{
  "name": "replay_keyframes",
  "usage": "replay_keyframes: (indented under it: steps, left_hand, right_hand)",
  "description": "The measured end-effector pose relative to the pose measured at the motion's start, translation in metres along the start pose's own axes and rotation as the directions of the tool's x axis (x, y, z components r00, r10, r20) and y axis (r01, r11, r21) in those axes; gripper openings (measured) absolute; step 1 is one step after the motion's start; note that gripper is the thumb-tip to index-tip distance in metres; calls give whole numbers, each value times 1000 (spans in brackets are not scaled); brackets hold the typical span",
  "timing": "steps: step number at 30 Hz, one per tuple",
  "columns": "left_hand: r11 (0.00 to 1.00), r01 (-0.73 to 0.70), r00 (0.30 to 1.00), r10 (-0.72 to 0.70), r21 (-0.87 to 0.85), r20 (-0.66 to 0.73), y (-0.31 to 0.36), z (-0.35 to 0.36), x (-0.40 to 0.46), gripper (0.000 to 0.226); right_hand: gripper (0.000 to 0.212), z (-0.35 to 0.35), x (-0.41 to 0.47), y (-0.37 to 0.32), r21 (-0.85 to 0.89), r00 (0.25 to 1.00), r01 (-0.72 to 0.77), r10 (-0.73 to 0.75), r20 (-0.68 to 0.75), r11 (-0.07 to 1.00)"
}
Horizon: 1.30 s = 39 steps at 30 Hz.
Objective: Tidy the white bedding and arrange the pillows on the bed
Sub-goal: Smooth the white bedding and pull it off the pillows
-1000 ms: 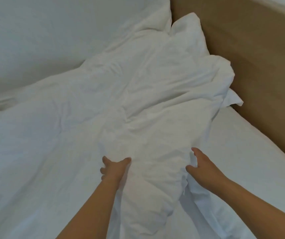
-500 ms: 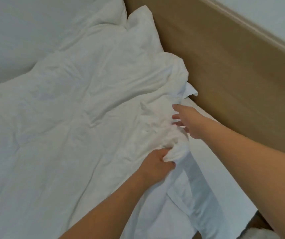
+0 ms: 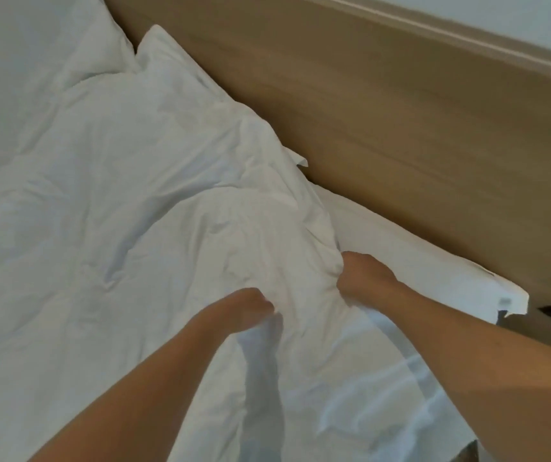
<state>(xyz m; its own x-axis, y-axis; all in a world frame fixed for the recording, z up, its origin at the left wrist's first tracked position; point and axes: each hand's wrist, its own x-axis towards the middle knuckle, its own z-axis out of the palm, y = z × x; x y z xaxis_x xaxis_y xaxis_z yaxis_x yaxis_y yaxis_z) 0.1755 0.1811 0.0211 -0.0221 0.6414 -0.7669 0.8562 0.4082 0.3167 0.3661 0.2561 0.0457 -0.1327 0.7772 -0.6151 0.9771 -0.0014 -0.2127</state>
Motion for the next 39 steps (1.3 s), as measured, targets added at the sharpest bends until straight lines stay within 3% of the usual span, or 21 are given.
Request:
replay_keyframes:
  steps: [2, 3, 6, 9, 13, 17, 22, 31, 39]
  left_hand:
    - [986, 37, 999, -36, -165, 9, 1, -19, 4, 32]
    - [964, 48, 999, -47, -263, 10, 10, -20, 6, 43]
    - [989, -56, 996, 45, -137, -81, 53, 8, 24, 75]
    - [987, -128, 975, 143, 95, -168, 96, 28, 44, 84]
    - [963, -72, 969, 129, 260, -210, 103, 47, 50, 90]
    - [959, -141, 945, 204, 244, -256, 76, 44, 42, 83]
    - [916, -135, 922, 256, 379, -291, 10, 33, 3, 66]
    - [951, 127, 885, 19, 281, -466, -173, 39, -136, 66]
    - [960, 212, 815, -68, 185, -576, -360, 71, -311, 64]
  right_hand:
    - [24, -21, 5, 4, -161, 990, 73, -92, -108, 984]
    - [25, -38, 7, 14, -235, 976, 90, -132, -171, 968]
    - [26, -94, 19, 55, -357, 903, 52, -197, -383, 933]
    - [37, -110, 28, 92, -395, 856, -69, -149, -495, 916]
    - [76, -55, 23, 108, -456, 887, -53, -168, -430, 888]
    - [73, -5, 6, 90, -398, 940, 117, -231, -250, 910]
    - [71, 20, -21, 43, -381, 937, 206, -294, -189, 901]
    - [73, 91, -135, -142, -443, 779, 467, -593, -203, 765]
    - [72, 210, -302, -302, -419, 716, 553, -668, -203, 720]
